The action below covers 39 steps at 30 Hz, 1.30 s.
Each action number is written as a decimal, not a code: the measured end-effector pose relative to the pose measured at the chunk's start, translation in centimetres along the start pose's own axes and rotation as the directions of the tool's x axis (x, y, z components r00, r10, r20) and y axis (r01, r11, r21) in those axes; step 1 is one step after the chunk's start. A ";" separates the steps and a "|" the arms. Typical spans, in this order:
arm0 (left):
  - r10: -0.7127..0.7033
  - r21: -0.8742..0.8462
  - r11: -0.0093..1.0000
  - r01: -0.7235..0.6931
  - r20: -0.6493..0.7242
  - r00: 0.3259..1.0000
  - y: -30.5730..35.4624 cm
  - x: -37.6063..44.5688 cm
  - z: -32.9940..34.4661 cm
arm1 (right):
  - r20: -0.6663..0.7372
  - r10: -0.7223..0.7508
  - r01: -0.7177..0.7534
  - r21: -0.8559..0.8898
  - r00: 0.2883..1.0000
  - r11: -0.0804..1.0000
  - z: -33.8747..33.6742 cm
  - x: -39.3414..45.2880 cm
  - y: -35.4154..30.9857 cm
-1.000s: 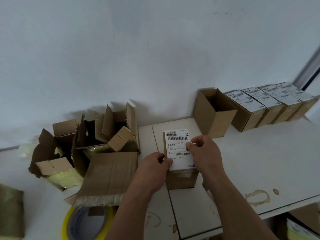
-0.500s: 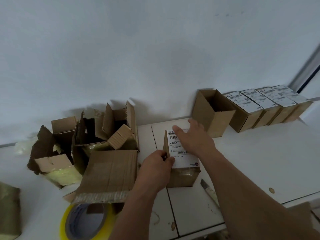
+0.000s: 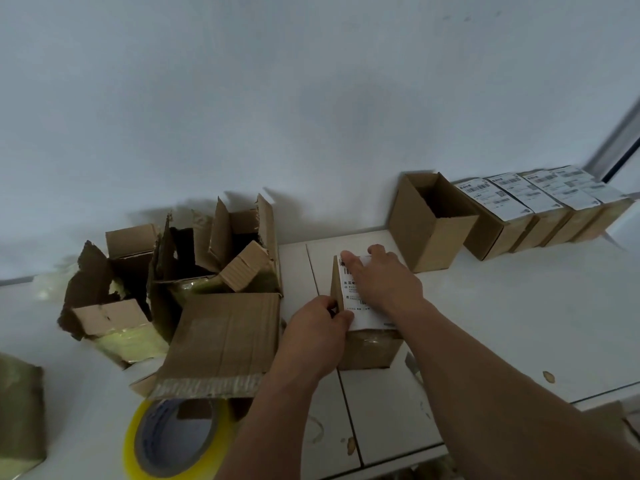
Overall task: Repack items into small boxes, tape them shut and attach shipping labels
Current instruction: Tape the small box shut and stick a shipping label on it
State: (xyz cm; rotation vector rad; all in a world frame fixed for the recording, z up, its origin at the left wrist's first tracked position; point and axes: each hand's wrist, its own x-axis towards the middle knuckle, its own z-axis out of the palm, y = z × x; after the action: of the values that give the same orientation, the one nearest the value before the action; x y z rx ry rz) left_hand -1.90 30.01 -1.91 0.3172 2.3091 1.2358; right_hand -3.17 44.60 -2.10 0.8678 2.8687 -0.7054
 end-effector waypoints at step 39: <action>-0.113 -0.350 0.926 0.142 0.101 0.988 0.2 -0.3 -1.1 | 0.143 -0.098 0.013 0.504 0.985 0.863 -0.5 -5.0 4.2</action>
State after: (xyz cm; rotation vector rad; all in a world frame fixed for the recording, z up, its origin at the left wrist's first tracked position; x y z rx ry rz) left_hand -2.28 29.24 -1.12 0.0833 1.9544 1.5119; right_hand 3.28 45.33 -2.46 0.7210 2.6004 -1.5016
